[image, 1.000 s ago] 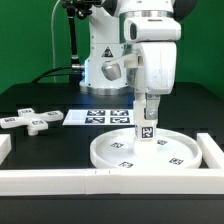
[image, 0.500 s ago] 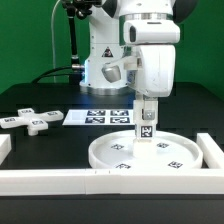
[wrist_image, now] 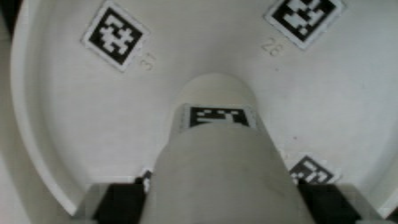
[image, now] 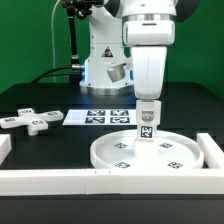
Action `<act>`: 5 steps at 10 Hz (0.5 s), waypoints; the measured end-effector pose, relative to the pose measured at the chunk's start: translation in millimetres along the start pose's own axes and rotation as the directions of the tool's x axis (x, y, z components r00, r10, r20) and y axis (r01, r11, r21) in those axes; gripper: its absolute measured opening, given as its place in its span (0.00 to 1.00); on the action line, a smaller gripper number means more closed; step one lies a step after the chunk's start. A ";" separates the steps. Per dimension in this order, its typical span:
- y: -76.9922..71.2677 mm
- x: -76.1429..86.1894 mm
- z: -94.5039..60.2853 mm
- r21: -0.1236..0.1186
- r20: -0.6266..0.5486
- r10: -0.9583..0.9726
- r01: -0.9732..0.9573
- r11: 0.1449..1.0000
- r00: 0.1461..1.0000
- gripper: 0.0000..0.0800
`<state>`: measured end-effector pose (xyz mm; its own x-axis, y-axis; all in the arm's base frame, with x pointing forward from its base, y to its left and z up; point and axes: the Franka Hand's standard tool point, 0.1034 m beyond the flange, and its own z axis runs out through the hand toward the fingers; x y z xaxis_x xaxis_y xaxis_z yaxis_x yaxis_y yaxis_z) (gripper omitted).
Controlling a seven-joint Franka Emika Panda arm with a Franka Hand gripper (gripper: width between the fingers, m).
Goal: Assemble round table
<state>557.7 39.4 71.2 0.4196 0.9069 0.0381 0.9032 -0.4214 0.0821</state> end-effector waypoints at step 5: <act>1.3 1.1 0.3 -0.003 -0.010 0.283 -0.283 0.959 0.959 0.51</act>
Offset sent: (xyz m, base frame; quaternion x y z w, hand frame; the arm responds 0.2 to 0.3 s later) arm 0.0000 0.0000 0.0000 0.0000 0.0000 0.1938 0.9810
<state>559.4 39.8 71.1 0.6568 0.7508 0.0700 0.7475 -0.6605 0.0708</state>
